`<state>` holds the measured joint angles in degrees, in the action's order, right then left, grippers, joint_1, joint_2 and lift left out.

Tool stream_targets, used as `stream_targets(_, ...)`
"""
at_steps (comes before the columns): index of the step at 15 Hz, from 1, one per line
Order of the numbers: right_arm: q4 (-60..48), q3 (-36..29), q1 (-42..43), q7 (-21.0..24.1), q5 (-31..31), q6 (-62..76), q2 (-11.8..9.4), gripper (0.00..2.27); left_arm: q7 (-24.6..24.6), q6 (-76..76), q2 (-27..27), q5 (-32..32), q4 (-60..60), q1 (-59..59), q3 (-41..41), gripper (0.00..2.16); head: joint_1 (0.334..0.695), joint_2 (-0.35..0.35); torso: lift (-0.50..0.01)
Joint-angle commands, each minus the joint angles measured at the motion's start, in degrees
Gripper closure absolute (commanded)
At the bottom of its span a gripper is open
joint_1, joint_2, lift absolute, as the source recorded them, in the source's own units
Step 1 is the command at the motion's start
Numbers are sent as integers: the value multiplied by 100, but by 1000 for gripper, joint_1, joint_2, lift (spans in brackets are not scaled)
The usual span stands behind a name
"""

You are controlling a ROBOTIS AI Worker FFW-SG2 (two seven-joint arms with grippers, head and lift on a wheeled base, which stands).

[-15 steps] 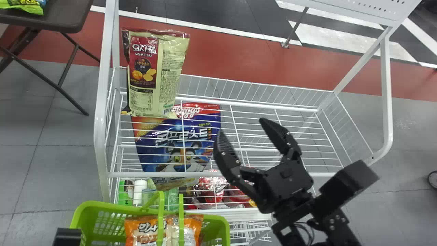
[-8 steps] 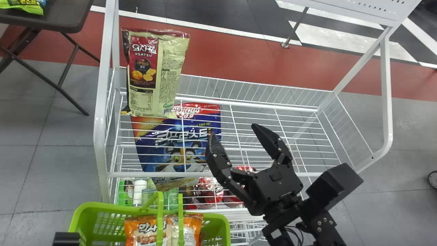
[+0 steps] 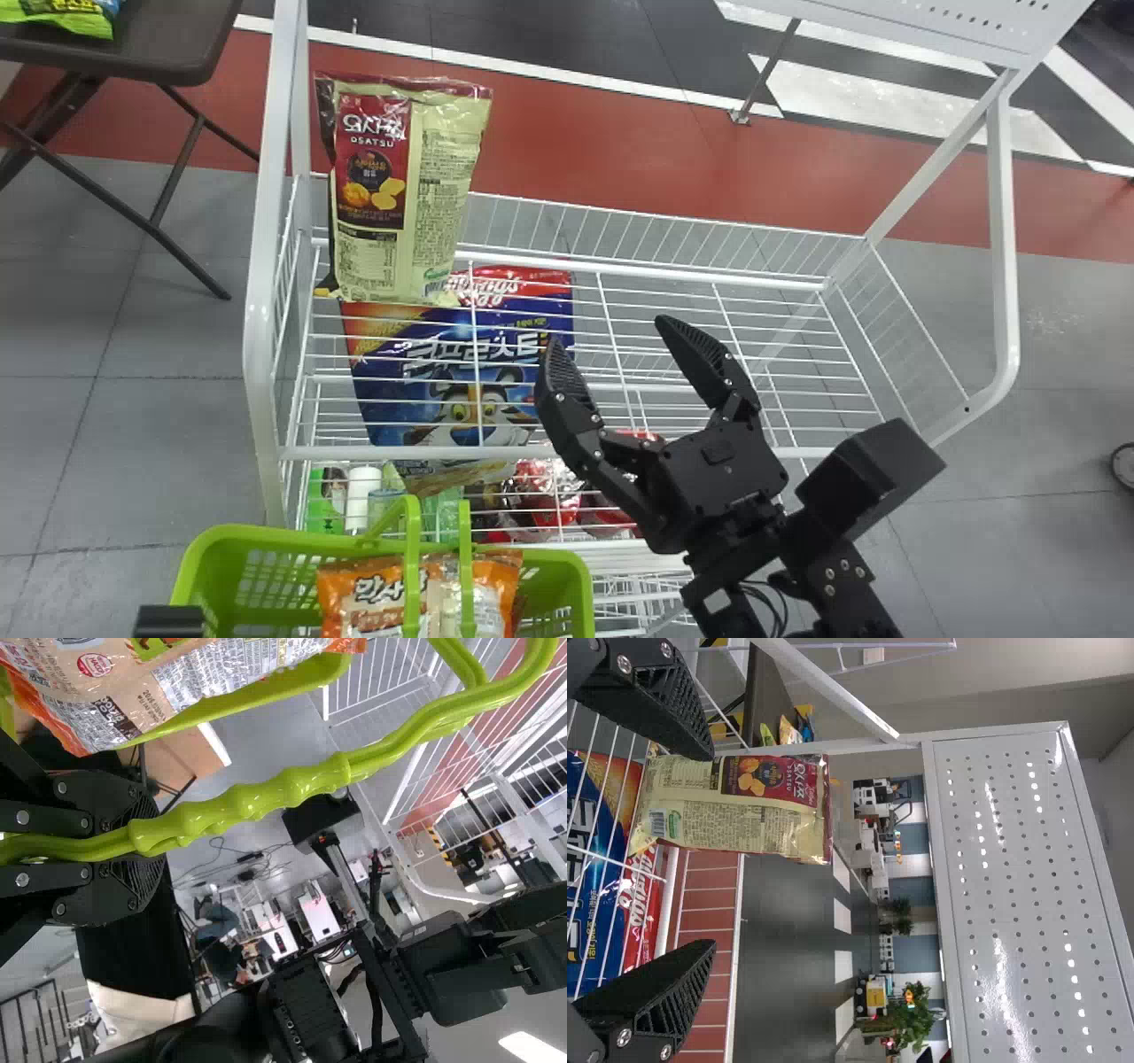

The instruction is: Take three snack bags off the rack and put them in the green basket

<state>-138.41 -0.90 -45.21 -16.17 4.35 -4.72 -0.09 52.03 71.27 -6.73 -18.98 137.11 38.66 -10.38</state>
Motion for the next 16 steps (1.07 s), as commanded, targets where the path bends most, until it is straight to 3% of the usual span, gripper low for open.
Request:
stream_targets(1,34,-6,13,0,31,72,14,63,-9,-47,5,0,0,1,1,1926,695,-350,-25)
stream_targets(16,95,-129,83,9,242,265,14,66,-26,-100,5,44,-18,-8,9,1926,695,-350,-25)
